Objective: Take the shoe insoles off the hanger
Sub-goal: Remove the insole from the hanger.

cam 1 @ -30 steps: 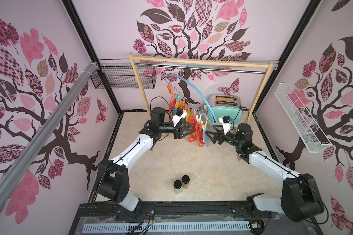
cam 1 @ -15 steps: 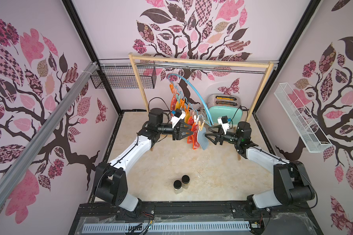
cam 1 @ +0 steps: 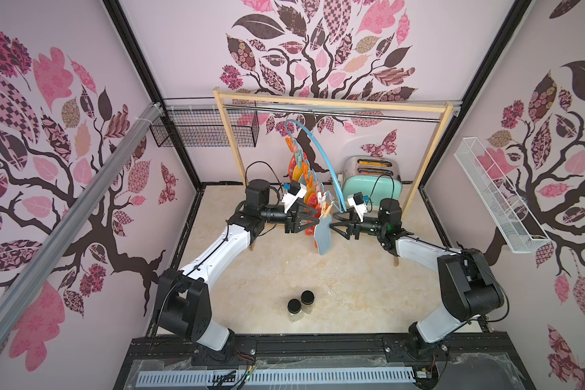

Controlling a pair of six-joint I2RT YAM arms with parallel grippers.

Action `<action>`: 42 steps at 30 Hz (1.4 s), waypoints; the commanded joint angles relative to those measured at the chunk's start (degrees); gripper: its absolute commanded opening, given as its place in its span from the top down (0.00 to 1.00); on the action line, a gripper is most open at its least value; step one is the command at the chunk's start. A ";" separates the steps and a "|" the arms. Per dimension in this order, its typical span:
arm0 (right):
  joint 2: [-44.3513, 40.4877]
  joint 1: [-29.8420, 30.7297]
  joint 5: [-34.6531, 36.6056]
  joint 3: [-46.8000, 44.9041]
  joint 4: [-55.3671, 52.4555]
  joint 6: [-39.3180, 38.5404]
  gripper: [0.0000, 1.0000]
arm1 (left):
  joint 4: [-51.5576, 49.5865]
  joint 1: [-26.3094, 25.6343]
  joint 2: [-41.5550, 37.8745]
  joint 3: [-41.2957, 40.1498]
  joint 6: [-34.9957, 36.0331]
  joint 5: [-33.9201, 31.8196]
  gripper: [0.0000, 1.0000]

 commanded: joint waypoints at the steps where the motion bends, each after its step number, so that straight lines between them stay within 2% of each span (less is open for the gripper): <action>1: 2.08 2.64 -1.13 2.35 -0.25 -2.02 0.31 | -0.19 0.39 -0.38 -0.48 0.39 0.69 0.48; 3: 2.72 3.17 -2.10 1.86 1.58 -1.35 0.33 | -0.34 0.51 -0.21 -0.35 0.39 0.84 0.49; 12: 2.43 3.98 -4.45 0.98 1.33 0.87 0.60 | -0.46 0.74 0.04 -0.33 0.27 0.78 0.49; 13: 2.29 4.18 -4.65 0.79 1.27 0.94 0.64 | -0.51 0.84 -0.11 -0.43 0.28 0.73 0.49; 16: 2.47 4.53 -5.24 1.06 1.03 1.21 0.85 | -0.41 0.83 -0.03 -0.39 0.30 0.74 0.49; 17: 2.52 4.51 -5.27 1.48 0.34 1.38 0.88 | -0.44 0.87 0.05 -0.45 0.23 0.73 0.49; 21: 2.07 4.49 -5.20 1.76 -1.59 1.01 0.87 | -0.37 0.95 -0.19 -0.59 0.22 0.68 0.49; 27: 0.97 4.52 -6.96 3.42 -5.26 3.10 0.95 | -0.45 1.99 -0.74 -1.21 0.22 0.46 0.49; 30: -0.73 4.60 -6.85 2.95 -6.12 3.17 0.96 | 0.00 2.99 -1.50 -1.69 -0.56 0.50 0.48; 35: -2.70 4.53 -7.12 2.16 -5.80 3.78 0.98 | 0.77 2.87 -2.83 -2.31 -1.12 -0.09 0.42; 38: -3.59 4.62 -6.94 1.57 -3.93 5.48 0.98 | -0.24 2.86 -2.95 -2.54 -0.22 -1.54 0.41; 42: -4.23 4.77 -6.84 0.97 0.53 9.01 0.98 | 0.33 2.93 -2.93 -2.51 -1.80 0.33 0.41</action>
